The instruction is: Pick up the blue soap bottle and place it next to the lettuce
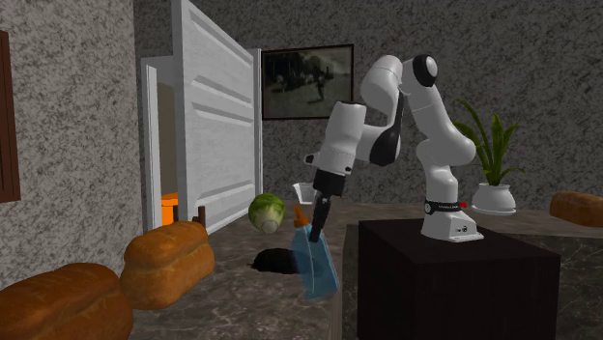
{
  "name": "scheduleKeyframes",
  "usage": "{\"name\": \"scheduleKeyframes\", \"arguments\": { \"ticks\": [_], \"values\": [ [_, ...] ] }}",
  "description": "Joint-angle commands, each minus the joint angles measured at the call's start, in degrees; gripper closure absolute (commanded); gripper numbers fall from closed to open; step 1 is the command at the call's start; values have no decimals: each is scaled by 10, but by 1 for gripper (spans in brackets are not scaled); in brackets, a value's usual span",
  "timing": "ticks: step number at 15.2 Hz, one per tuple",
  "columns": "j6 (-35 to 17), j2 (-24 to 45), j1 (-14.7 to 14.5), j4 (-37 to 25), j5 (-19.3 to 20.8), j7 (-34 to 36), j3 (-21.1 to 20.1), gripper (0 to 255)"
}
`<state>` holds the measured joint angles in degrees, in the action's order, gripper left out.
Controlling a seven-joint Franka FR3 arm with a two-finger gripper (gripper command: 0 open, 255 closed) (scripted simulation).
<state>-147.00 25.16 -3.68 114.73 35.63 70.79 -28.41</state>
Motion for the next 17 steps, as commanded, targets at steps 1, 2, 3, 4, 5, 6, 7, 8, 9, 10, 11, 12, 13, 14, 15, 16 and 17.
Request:
{"name": "scheduleKeyframes", "arguments": {
  "ticks": [1, 2, 3, 4, 5, 6, 7, 8, 9, 10, 11, 12, 13, 14, 15, 16, 17],
  "values": [
    [11, -12, 6, -1, -13, -10, -9, 255],
    [16, -17, 9, -1, -19, -15, -12, 255],
    [20, -22, 11, -2, -25, -20, -16, 255],
    [25, -27, 14, -2, -31, -25, -20, 255],
    [30, -33, 16, -3, -37, -30, -23, 255],
    [35, -38, 19, -4, -43, -34, -27, 255],
    [40, -43, 21, -5, -49, -39, -30, 255],
    [46, -48, 24, -6, -55, -44, -33, 255],
    [51, -53, 26, -8, -61, -49, -36, 255],
    [56, -57, 28, -9, -67, -53, -39, 255],
    [61, -62, 30, -11, -72, -58, -42, 255],
    [67, -67, 32, -12, -78, -62, -45, 255],
    [72, -72, 34, -14, -84, -67, -48, 255],
    [78, -76, 36, -16, -89, -71, -50, 255],
    [83, -81, 38, -18, -95, -76, -53, 255],
    [89, -85, 40, -21, -100, -80, -55, 255],
    [94, -89, 41, -23, -105, -84, -57, 255]
  ]
}}
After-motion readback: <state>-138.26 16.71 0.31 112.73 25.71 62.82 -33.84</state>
